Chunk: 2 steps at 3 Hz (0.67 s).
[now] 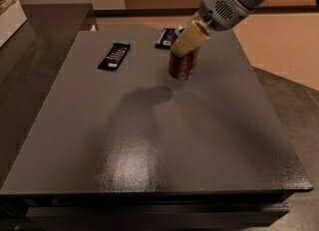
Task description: Move coke can near rxbar blueberry
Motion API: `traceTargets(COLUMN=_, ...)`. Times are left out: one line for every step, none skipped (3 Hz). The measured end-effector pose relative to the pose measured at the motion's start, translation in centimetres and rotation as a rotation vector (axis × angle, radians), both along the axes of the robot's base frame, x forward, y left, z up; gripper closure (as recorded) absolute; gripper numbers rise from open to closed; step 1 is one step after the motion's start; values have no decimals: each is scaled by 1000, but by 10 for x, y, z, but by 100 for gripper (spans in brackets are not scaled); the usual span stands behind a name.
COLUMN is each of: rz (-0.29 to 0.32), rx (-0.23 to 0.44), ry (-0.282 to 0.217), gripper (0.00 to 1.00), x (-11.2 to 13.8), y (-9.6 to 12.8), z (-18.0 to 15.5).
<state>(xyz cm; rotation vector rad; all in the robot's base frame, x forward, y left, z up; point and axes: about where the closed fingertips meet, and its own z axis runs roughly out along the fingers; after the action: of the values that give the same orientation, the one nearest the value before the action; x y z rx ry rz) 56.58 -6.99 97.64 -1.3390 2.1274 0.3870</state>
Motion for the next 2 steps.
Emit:
traceTargets(rz=-85, rx=0, ry=5, gripper=100, x=49, y=0, z=2)
traceTargets(rz=-158, rx=-18, ry=18, gripper=100, x=93, y=-2, z=-5)
